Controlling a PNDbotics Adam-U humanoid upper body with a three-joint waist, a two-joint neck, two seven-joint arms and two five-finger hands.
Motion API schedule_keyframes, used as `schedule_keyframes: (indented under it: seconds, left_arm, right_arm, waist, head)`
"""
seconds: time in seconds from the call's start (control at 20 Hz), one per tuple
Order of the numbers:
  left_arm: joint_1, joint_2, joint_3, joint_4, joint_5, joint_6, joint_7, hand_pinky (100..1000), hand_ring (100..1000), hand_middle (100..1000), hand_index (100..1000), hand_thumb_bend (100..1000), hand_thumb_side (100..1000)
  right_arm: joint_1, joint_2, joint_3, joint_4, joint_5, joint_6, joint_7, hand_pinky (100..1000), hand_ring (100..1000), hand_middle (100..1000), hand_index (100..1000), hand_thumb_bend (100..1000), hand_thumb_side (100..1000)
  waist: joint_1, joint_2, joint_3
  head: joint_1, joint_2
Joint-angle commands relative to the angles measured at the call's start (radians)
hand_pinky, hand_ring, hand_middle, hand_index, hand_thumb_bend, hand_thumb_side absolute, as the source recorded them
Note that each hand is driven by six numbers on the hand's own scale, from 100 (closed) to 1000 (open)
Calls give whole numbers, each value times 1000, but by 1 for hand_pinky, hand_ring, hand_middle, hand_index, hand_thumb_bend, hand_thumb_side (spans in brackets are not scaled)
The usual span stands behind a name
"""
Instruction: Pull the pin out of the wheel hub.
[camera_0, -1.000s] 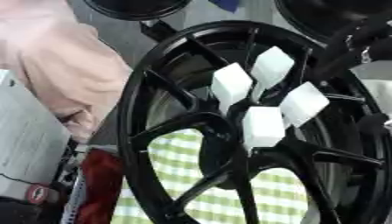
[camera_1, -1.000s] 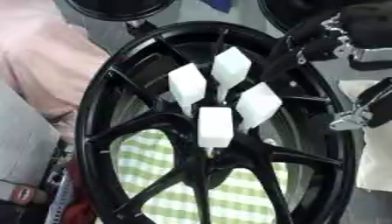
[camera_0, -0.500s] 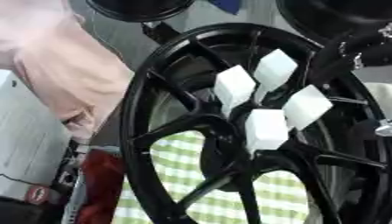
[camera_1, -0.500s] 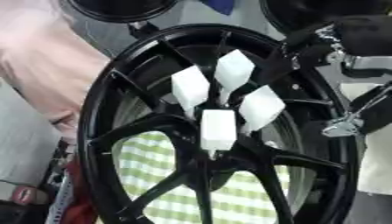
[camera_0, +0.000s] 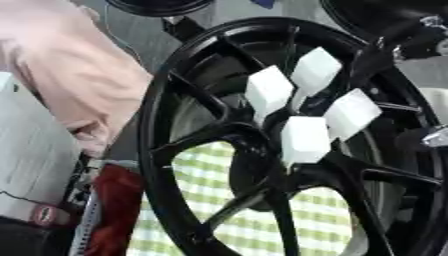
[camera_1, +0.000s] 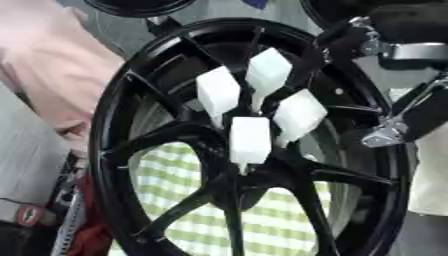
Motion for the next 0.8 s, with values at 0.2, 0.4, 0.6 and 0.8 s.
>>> schedule_keyframes:
  seconds: [0.2, 0.4, 0.6, 0.8]
  left_arm:
    - [-6, 28, 2, -20, 3, 3, -1, 901, 625, 628, 794, 100, 789]
    - [-6, 28, 2, -20, 3, 4, -1, 901, 625, 627, 794, 100, 789]
    - [-7, 29, 2, -20, 4, 4, -1, 901, 624, 627, 794, 100, 790]
    - [-8, 28, 1, -20, 3, 5, -3, 901, 624, 626, 794, 100, 791]
  right_arm:
    - [-50, 2, 16, 30, -19, 17, 36, 847, 796, 715, 824, 540, 100]
    - [-67, 12, 29, 43, -21, 25, 45, 846, 794, 711, 814, 536, 100]
    - [-81, 21, 38, 56, -16, 29, 51, 847, 795, 711, 804, 534, 100]
    - [-91, 30, 50, 74, -11, 31, 62, 851, 799, 712, 798, 530, 100]
  waist:
    - [1, -35, -2]
    - [-1, -37, -2]
    - [-3, -37, 0]
    - [-6, -33, 5]
  head:
    - [-8, 19]
    - [-13, 24]
    - [-21, 31]
    - [-28, 33]
